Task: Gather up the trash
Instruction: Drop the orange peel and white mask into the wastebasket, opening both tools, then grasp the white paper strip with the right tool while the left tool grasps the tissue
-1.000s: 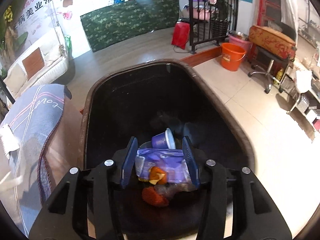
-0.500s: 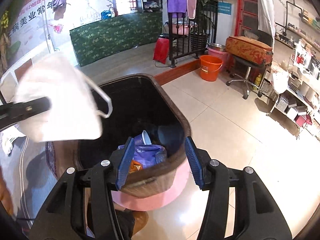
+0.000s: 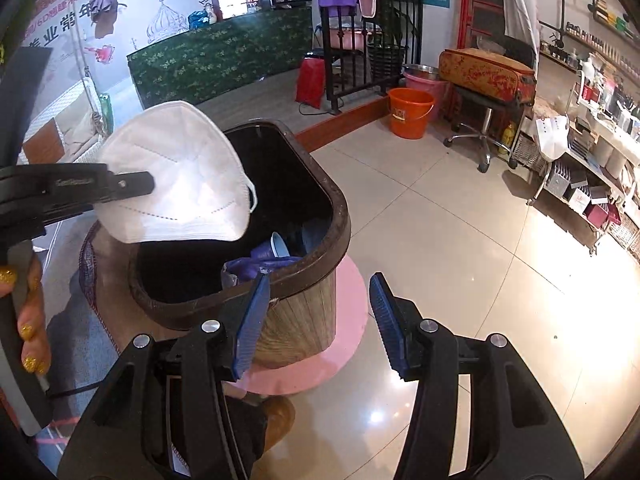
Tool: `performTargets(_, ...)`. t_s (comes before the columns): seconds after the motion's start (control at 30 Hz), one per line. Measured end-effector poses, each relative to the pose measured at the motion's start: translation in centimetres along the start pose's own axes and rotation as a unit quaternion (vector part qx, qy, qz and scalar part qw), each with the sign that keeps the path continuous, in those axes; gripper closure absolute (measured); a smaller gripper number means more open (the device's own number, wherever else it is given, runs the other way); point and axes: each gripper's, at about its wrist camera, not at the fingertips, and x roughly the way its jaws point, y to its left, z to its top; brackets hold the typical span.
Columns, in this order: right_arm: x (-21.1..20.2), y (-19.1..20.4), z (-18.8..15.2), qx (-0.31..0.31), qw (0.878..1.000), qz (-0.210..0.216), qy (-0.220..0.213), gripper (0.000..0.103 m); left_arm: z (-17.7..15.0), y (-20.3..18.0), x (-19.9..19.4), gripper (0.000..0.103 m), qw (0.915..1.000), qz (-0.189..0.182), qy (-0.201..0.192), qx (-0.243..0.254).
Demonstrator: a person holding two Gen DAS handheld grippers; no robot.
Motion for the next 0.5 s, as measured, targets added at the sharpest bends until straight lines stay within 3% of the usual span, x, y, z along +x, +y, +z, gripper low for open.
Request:
performTargets(0.07, 0.0, 0.2, -0.2, 0.0, 1.0, 0.003, 0.003, 0.051, 0.0, -0.1, 0.1, 0.09, 1.0, -0.003, 0.006, 0.005)
performTargets(0.1, -0.1, 0.4, -0.3, 0.001, 1.0, 0.004, 0.002, 0.051, 0.0, -0.3, 0.1, 0.072, 0.9999, -0.003, 0.007, 0.009)
performTargets(0.13, -0.2, 0.4, -0.3, 0.001, 1.0, 0.005, 0.002, 0.05, -0.1, -0.5, -0.1, 0.06, 0.9999, -0.003, 0.002, 0.013)
performTargets(0.17, -0.3, 0.5, -0.4, 0.0, 1.0, 0.006, 0.002, 0.05, -0.1, -0.6, -0.5, 0.037, 0.9998, -0.001, -0.008, 0.016)
performTargets(0.2, -0.3, 0.6, -0.4, 0.0, 1.0, 0.006, 0.003, 0.047, -0.2, -0.6, -1.2, 0.025, 0.9995, 0.004, -0.026, 0.019)
performTargets(0.27, -0.4, 0.5, -0.4, 0.002, 1.0, 0.003, 0.002, 0.046, -0.3, -0.6, -2.1, 0.021, 0.9987, 0.008, -0.046, 0.019)
performTargets(0.4, -0.4, 0.4, -0.5, 0.004, 1.0, 0.007, 0.005, 0.037, -0.7, -0.2, -3.5, 0.011, 0.9987, 0.004, -0.045, 0.022)
performTargets(0.5, -0.5, 1.0, -0.5, -0.004, 1.0, 0.012, 0.003, 0.037, -1.2, 0.0, -4.5, 0.007, 0.9981, 0.013, -0.051, 0.031)
